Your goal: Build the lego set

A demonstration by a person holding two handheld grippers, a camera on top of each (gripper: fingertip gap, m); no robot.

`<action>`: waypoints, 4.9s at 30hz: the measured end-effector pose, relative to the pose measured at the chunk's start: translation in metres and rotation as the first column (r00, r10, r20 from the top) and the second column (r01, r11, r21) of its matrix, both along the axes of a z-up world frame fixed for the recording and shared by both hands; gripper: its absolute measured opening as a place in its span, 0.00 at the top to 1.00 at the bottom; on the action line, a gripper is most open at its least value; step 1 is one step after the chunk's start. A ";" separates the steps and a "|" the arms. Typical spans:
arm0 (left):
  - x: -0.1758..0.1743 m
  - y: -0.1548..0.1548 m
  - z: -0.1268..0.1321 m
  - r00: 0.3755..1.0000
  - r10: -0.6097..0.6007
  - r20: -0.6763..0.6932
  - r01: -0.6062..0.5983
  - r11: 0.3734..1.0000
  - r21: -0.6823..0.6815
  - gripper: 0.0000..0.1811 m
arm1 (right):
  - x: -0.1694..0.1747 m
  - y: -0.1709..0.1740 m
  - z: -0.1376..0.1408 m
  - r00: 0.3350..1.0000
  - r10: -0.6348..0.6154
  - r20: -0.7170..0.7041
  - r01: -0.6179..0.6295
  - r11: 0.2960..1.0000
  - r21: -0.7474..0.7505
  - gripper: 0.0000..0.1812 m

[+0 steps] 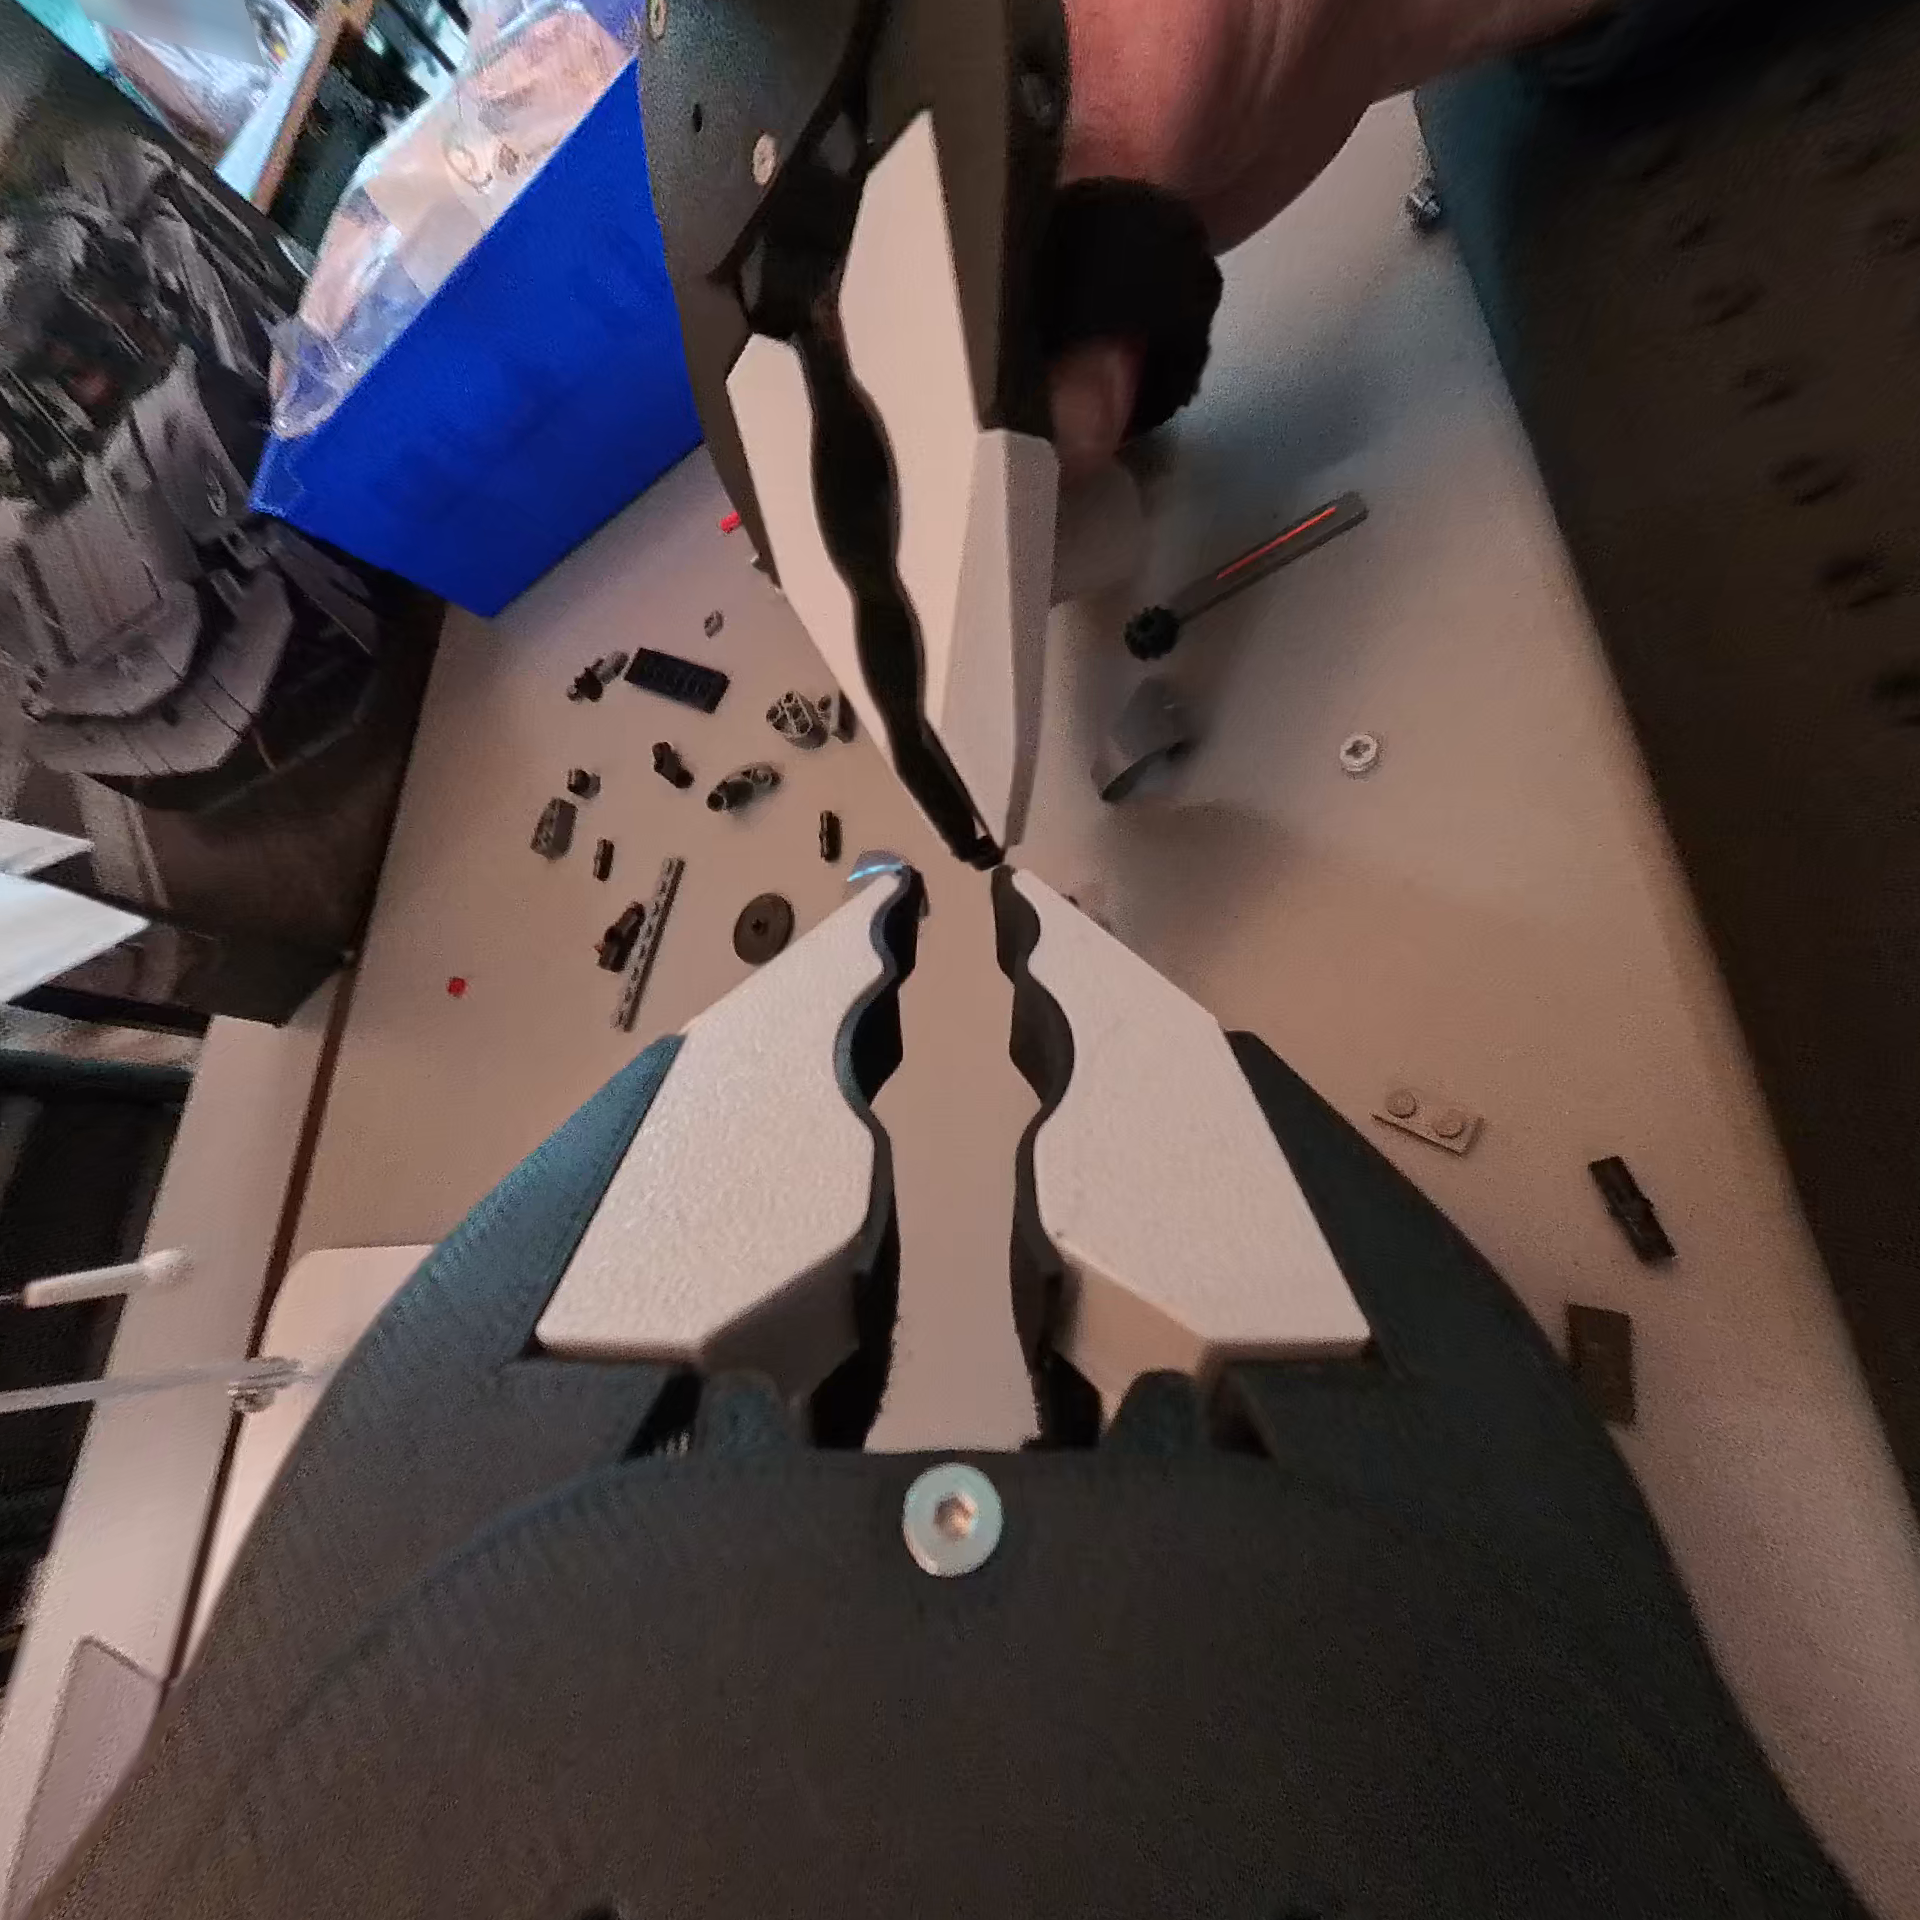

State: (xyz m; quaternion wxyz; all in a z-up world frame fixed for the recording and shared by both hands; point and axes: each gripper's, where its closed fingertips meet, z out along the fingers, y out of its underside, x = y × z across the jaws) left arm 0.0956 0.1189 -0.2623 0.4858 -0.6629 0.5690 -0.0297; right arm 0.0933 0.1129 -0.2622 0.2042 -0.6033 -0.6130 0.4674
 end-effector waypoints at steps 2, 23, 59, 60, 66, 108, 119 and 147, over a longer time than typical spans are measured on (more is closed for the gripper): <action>0.001 0.002 0.001 1.000 0.009 -0.013 -0.008 0.999 0.037 0.94 | 0.001 0.001 0.004 1.000 -0.001 -0.023 0.000 1.000 -0.023 0.98; 0.005 0.001 0.010 0.987 0.031 -0.155 0.011 0.965 0.261 1.00 | 0.001 0.000 0.014 0.997 -0.008 -0.071 -0.002 0.990 -0.142 0.98; 0.006 0.004 0.026 0.987 0.082 -0.135 -0.031 0.938 0.344 0.99 | 0.000 0.004 0.030 0.987 -0.045 -0.153 0.016 0.982 -0.186 0.98; 0.006 0.004 0.026 0.988 0.079 -0.130 -0.030 0.940 0.341 0.99 | 0.000 0.004 0.031 0.987 -0.045 -0.155 0.016 0.982 -0.186 0.98; 0.006 0.002 0.026 0.984 0.071 -0.161 -0.008 0.931 0.365 0.99 | 0.000 0.001 0.030 0.988 -0.032 -0.152 0.002 0.981 -0.195 0.97; 0.006 -0.005 0.045 0.734 0.198 0.650 0.243 0.816 -0.524 0.99 | -0.002 0.002 0.048 0.972 0.033 -0.232 0.125 0.763 0.634 0.97; 0.006 -0.010 0.057 0.641 0.205 0.739 0.386 0.746 -0.542 0.99 | -0.002 0.000 0.052 0.968 0.051 -0.248 0.138 0.714 0.686 0.97; 0.005 -0.002 0.055 0.634 0.233 0.738 0.356 0.759 -0.545 0.99 | -0.004 0.005 0.051 0.972 0.018 -0.233 0.168 0.641 0.749 0.98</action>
